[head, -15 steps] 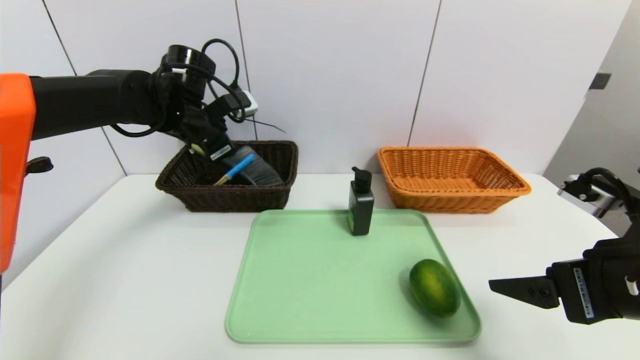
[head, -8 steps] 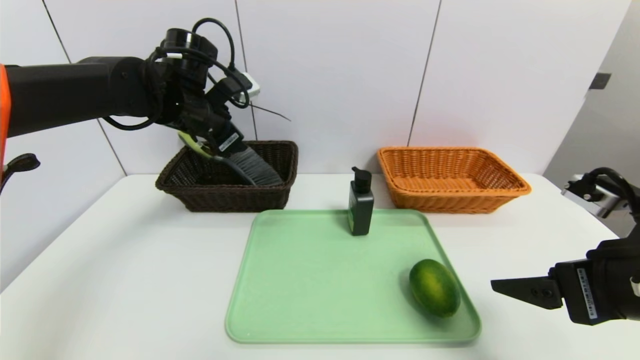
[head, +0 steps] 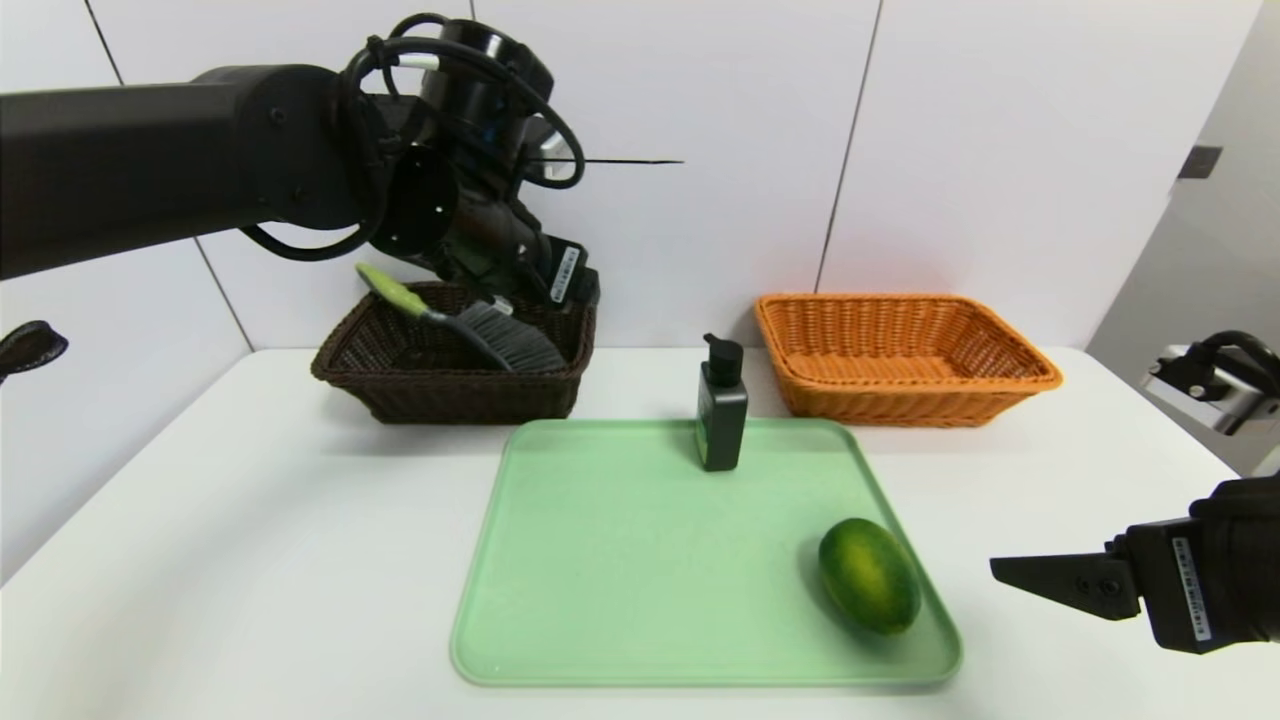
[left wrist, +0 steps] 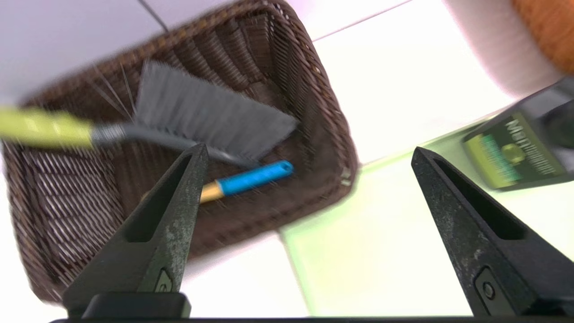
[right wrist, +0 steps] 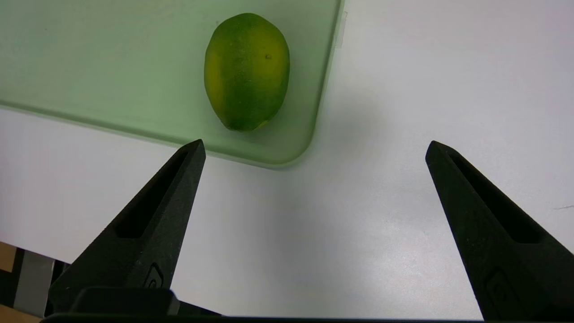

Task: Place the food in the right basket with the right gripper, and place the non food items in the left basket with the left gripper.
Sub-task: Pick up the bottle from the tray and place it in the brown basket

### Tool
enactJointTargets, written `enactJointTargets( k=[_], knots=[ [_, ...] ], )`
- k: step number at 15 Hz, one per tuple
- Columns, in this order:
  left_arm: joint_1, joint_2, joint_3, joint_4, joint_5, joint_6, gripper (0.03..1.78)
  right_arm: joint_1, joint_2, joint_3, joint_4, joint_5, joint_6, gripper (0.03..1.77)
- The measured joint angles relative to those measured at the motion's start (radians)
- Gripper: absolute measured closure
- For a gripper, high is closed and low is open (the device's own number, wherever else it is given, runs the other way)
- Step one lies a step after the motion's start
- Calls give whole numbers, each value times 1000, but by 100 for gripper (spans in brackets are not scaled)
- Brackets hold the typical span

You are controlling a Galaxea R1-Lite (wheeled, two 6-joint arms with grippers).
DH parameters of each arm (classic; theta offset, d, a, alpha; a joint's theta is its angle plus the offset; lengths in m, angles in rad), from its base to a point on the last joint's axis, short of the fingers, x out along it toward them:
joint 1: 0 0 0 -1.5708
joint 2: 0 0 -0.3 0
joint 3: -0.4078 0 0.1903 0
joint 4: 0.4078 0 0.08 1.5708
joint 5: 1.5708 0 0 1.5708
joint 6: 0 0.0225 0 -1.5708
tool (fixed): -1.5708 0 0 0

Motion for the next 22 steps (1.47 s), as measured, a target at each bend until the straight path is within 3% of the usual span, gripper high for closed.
enactJointTargets(
  k=[5,7,13,22],
  knots=[
    [-180,-8,4,103,135,-333,16,-1,4,2,-9,3,0,10],
    [-239,-1,8,107,160,-410,14,-1,7,2,-10,5,-1,10],
    [-368,68,14,104,169,-536,13,-2,11,3,-8,0,-1,10],
    [-397,197,11,60,171,-565,12,-23,13,13,-6,-1,-5,10]
  ],
)
